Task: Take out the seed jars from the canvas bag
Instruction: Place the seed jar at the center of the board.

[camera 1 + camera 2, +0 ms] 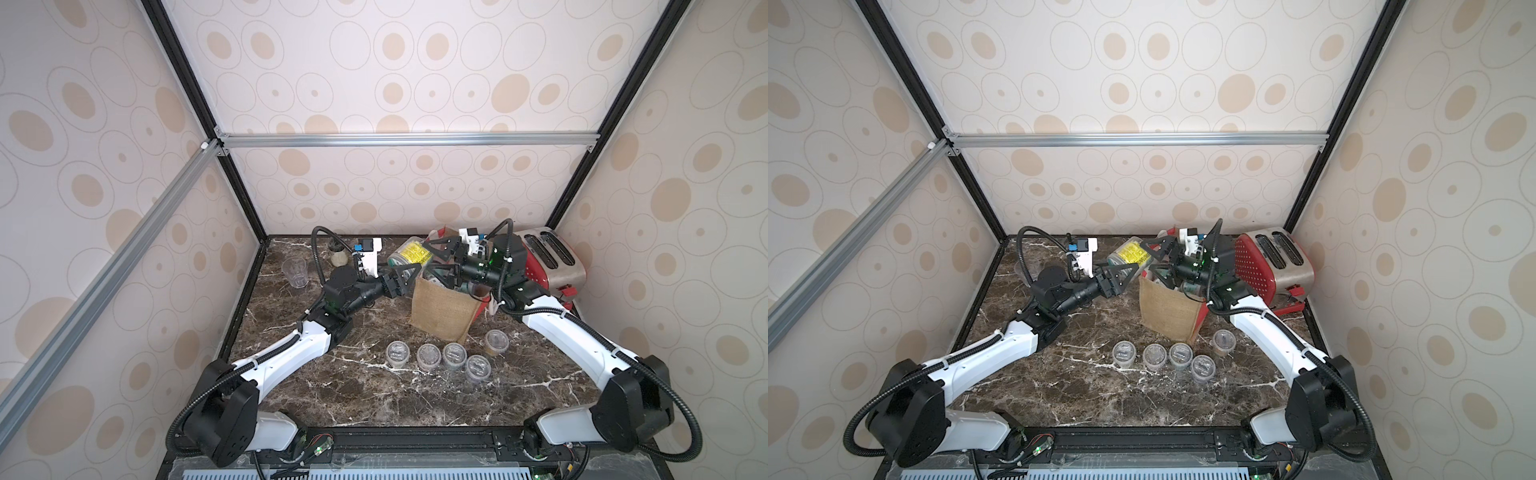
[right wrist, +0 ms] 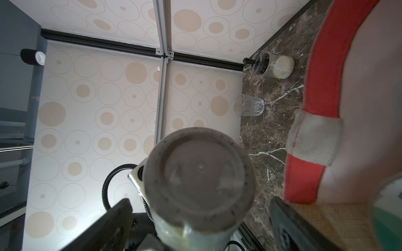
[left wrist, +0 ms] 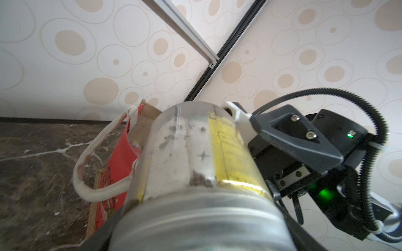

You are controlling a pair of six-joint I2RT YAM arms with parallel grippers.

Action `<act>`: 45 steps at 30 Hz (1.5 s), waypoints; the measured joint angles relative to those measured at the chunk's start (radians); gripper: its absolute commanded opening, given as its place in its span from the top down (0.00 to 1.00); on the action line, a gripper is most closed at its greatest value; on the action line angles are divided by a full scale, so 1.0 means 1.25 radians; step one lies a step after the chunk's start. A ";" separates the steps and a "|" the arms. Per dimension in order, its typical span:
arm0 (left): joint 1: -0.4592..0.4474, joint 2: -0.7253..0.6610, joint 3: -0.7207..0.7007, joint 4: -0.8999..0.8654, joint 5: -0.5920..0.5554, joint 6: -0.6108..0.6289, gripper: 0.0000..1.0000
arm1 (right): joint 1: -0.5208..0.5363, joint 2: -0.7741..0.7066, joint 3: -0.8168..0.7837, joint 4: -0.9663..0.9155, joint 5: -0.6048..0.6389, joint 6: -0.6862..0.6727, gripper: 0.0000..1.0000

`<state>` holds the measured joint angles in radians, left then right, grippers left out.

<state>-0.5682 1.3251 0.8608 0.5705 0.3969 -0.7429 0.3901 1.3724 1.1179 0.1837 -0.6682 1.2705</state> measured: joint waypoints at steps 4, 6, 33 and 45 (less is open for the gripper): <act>0.000 -0.068 0.000 -0.151 -0.066 0.035 0.32 | -0.026 -0.050 0.007 -0.115 0.018 -0.099 0.00; 0.001 -0.105 0.000 -0.241 -0.110 0.059 0.32 | -0.035 -0.063 0.028 -0.182 0.028 -0.153 0.00; 0.189 0.327 0.316 -0.934 -0.416 0.291 0.32 | -0.048 0.007 0.303 -0.785 0.299 -0.714 0.00; 0.262 0.383 0.359 -0.971 -0.411 0.328 0.02 | -0.048 0.072 0.356 -0.830 0.303 -0.774 0.00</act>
<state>-0.2413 1.8042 1.3094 -0.6434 -0.1173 -0.3328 0.3305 1.4624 1.5631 -0.8543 -0.2897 0.3031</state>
